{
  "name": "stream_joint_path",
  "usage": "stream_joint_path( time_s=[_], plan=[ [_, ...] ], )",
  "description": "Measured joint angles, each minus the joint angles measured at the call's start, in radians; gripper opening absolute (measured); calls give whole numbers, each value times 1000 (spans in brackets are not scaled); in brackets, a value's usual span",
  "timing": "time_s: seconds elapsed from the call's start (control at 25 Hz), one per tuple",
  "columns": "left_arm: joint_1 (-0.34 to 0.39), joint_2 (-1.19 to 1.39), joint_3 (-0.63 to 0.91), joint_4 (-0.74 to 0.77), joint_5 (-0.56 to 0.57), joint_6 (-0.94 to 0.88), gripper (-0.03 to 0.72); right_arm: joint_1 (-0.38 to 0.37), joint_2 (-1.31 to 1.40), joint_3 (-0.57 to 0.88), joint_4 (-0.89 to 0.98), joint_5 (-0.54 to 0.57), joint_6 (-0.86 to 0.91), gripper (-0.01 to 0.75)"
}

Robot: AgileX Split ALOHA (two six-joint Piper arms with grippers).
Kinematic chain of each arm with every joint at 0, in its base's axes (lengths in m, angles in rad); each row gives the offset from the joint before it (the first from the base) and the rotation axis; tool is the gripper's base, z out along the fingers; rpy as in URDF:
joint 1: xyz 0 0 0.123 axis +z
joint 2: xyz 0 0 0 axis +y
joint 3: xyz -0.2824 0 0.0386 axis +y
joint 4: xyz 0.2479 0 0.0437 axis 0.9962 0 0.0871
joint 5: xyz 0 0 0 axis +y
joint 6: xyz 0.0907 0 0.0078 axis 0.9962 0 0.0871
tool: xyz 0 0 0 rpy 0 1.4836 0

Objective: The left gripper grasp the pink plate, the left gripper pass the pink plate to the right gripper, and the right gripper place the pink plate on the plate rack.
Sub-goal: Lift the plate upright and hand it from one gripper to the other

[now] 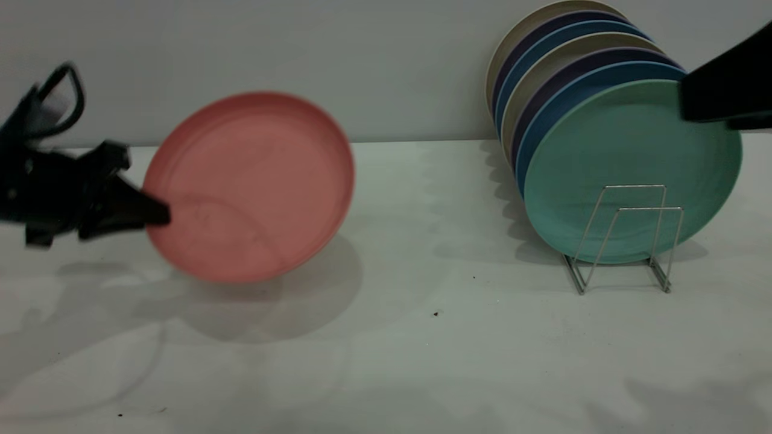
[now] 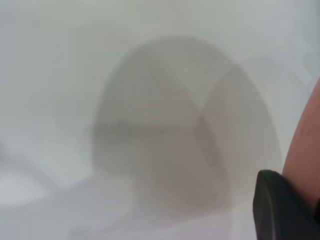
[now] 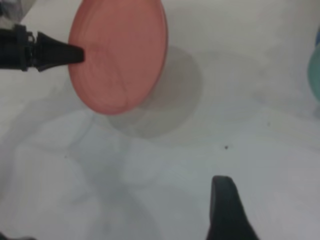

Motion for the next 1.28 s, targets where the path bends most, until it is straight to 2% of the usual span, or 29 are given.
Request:
stream_joint_path(
  time_s=[0.2,0.32,0.64,1.28],
  plan=[
    [-96,-27,-12,25,-23,-2,14,0,167,-1,264,35,-301,470],
    [-158,-27,-12,30,-37,-4,14,0,269,-30,304,74,-371,470],
    [-307,-27,-12,19,-39,-12,14,0,481,-138,319,107,-408,470],
    [-457,-27,-48,1,7,-59,14,-1,574,-153,320,157,-437,470]
  ],
)
